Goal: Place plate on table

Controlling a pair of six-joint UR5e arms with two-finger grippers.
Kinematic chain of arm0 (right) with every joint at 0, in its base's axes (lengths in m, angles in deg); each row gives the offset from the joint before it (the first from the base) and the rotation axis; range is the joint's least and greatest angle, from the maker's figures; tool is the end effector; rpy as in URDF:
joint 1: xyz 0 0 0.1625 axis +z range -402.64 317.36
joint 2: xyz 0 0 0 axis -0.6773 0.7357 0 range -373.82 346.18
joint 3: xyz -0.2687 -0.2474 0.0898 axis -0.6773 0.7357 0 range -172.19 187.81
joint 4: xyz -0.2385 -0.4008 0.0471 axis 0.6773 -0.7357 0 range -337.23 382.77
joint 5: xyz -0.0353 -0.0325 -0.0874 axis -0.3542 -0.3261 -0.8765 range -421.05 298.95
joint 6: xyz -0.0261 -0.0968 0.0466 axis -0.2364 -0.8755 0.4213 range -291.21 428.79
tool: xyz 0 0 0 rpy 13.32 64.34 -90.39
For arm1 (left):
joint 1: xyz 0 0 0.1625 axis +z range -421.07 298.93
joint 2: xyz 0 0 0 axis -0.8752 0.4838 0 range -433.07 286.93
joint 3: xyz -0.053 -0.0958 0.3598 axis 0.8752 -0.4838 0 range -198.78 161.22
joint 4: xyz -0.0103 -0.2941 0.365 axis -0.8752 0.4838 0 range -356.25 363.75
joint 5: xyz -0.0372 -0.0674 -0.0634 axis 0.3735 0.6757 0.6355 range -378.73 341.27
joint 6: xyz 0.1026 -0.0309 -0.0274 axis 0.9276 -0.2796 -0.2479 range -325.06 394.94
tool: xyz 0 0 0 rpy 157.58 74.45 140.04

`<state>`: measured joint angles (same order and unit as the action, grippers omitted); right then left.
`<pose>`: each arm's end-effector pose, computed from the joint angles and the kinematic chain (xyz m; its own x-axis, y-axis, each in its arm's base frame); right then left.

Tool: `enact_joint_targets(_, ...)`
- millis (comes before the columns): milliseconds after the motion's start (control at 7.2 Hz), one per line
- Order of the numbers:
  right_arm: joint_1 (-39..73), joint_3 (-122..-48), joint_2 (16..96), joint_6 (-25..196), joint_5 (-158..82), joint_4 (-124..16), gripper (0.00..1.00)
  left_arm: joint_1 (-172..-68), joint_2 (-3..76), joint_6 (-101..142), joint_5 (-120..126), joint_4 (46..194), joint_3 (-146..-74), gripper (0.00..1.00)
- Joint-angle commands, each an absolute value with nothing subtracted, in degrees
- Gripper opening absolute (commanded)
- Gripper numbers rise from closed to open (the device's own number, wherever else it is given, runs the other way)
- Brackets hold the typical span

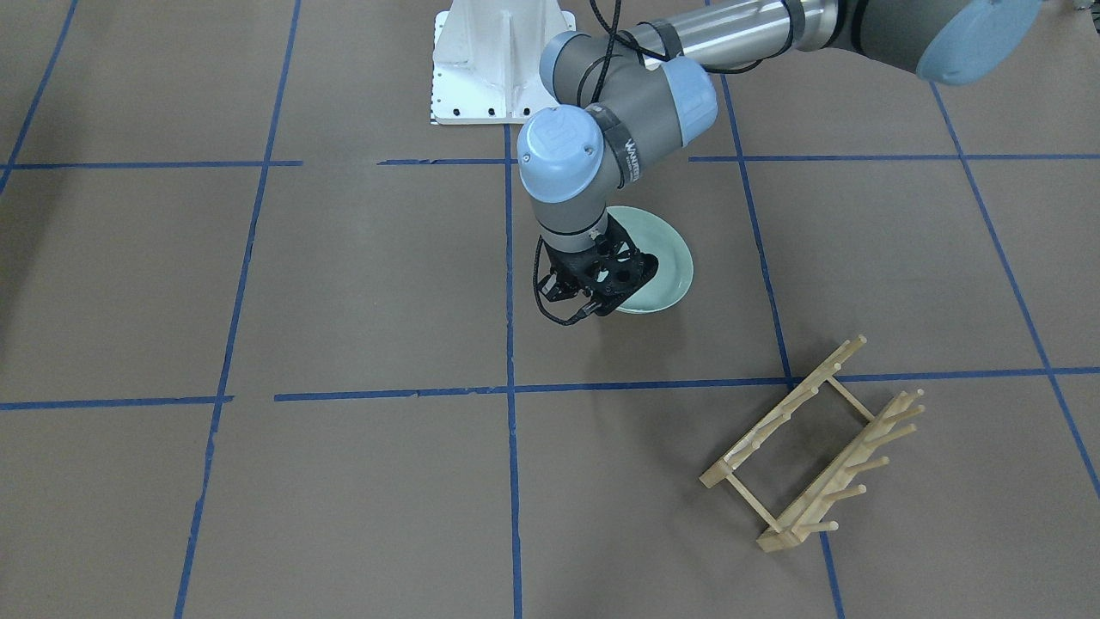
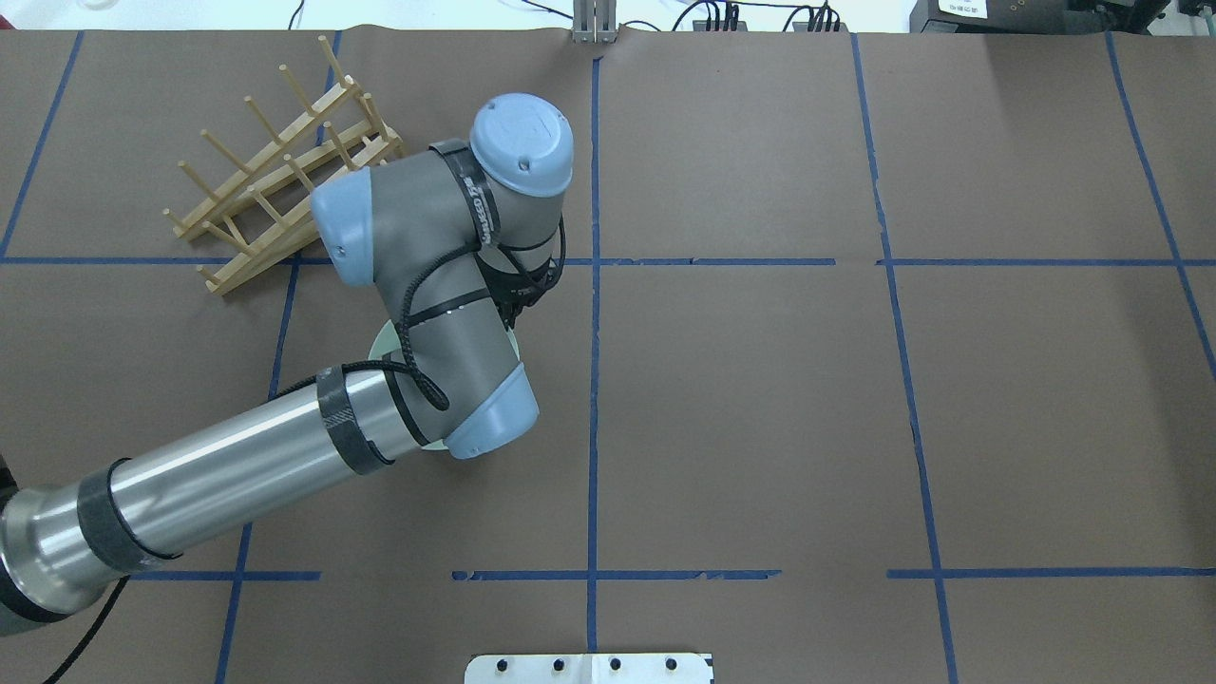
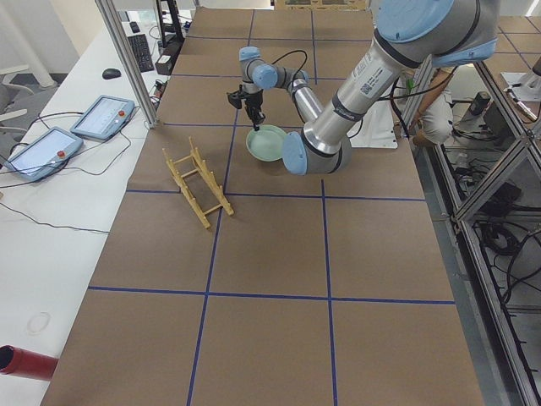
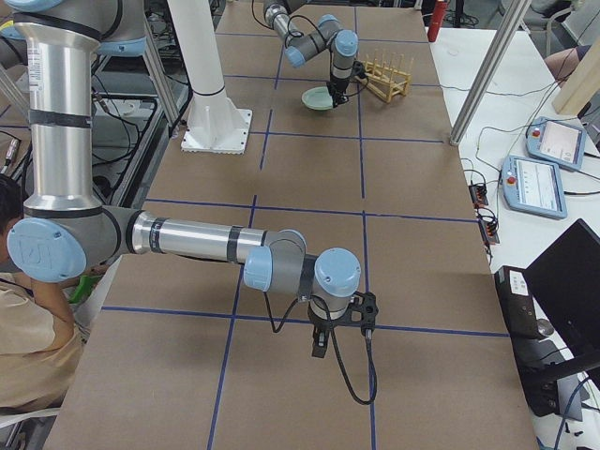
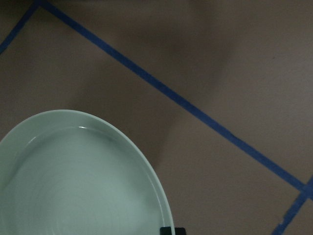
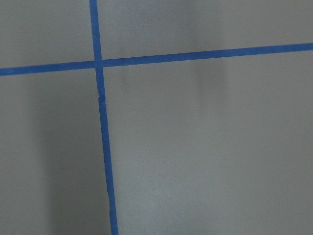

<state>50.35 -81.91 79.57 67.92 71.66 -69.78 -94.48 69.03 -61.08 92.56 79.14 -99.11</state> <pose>0.0852 -0.5128 0.6583 0.7306 0.0965 0.6759 -0.0405 0.9943 -0.0981 0.5872 -0.4989 0.1348 0.6952 -0.5756 -0.4304 0.4470 0.8152 -0.3682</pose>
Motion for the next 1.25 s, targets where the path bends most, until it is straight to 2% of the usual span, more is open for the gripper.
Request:
enact_joint_targets(0,50.4,-81.8,79.6,67.9,71.7,-69.8,1.00,-90.3,68.0,-61.0,92.6,78.5,-97.1,0.00)
enact_joint_targets(139,50.4,-81.8,79.5,67.9,71.7,-69.8,1.00,-90.2,67.3,-61.0,92.5,75.6,-98.0,0.99)
enact_joint_targets(417,50.4,-81.8,79.5,67.9,71.7,-69.8,1.00,-91.8,65.5,-58.2,86.6,74.2,-104.0,1.00)
enact_joint_targets(833,50.4,-81.8,79.6,67.9,71.7,-69.8,1.00,-103.3,65.7,-45.5,85.0,72.7,-109.7,1.00)
enact_joint_targets(972,50.4,-81.8,79.6,67.9,71.7,-69.8,1.00,-110.4,63.4,-33.9,88.9,72.6,-114.3,1.00)
enact_joint_targets(1111,50.4,-81.8,79.5,67.9,71.7,-69.8,1.00,-114.9,57.9,-21.9,94.0,72.8,-116.9,1.00)
